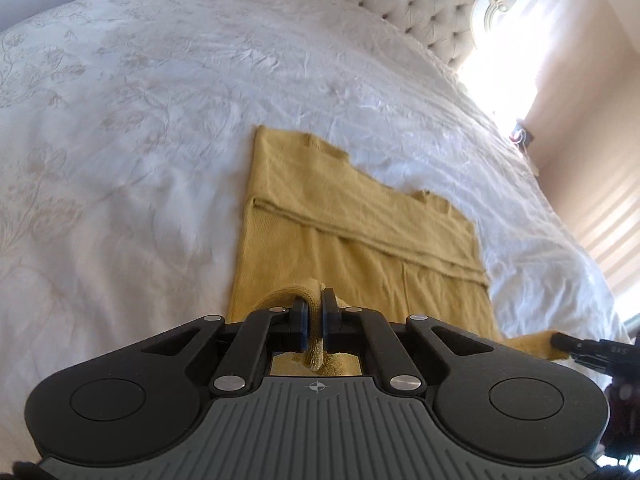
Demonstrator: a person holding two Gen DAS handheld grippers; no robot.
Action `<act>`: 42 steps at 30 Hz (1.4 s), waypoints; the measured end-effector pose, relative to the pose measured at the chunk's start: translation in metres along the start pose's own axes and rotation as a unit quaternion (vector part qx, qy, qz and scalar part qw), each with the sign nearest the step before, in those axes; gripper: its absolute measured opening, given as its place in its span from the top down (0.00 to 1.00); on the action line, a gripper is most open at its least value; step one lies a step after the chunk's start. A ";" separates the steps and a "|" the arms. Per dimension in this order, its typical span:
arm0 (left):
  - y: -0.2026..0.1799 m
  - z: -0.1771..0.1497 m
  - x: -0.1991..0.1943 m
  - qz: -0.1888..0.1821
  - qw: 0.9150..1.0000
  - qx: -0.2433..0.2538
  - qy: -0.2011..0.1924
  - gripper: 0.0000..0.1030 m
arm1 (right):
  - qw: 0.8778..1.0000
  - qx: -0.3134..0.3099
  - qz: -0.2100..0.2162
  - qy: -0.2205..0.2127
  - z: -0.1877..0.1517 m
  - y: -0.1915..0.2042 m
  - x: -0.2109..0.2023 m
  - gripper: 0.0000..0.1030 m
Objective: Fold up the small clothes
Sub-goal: 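Close the left gripper on the hem while the right gripper grips the hem too, then fold the held hem up over the body toward the collar and open both grippers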
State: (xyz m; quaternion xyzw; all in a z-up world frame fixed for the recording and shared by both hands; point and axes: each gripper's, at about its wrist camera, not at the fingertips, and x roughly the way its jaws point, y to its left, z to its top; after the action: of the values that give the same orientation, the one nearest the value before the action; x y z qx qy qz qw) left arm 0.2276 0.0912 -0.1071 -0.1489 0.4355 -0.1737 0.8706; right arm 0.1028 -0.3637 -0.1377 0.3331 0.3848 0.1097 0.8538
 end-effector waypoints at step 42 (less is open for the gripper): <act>0.005 0.057 0.148 0.047 0.982 0.128 0.133 0.85 | 0.996 0.002 -0.088 0.015 0.053 0.003 0.070 0.85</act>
State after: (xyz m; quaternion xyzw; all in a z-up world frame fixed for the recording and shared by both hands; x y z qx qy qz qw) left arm 0.3573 0.0382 -0.1813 0.0092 0.5284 -0.2052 0.8238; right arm 0.1892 -0.3560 -0.1508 0.2980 0.4258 0.0381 0.8535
